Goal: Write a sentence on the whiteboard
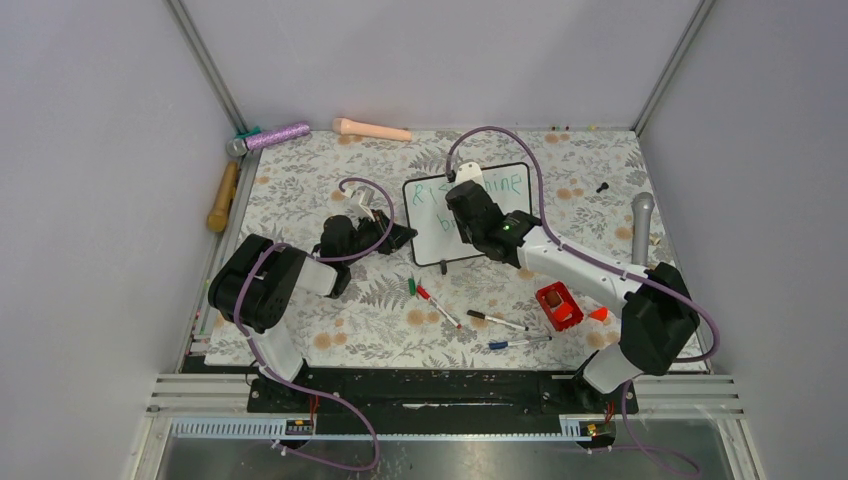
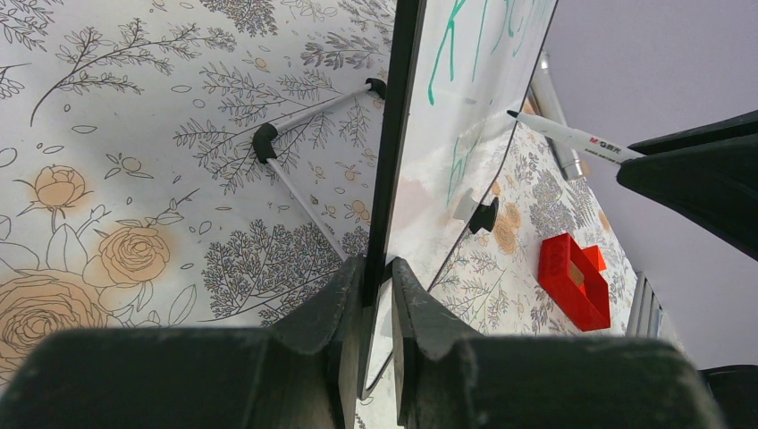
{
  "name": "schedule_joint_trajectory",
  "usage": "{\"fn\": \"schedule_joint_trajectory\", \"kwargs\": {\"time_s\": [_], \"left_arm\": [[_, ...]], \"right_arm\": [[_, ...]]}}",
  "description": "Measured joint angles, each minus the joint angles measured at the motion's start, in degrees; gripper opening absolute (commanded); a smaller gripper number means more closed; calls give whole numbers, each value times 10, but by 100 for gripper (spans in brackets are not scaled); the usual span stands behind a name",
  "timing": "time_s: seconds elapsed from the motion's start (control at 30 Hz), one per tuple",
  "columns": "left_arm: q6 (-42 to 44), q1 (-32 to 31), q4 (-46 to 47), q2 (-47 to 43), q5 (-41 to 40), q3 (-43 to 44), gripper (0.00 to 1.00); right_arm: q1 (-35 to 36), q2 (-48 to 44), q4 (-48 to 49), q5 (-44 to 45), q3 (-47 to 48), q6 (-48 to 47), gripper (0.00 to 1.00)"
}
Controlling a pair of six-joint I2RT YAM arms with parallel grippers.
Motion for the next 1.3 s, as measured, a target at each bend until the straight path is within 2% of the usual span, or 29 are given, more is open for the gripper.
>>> {"fn": "schedule_joint_trajectory", "kwargs": {"time_s": [1.3], "left_arm": [[0, 0, 0, 0, 0, 0, 0]], "right_arm": [[0, 14, 0, -10, -2, 9, 0]]}}
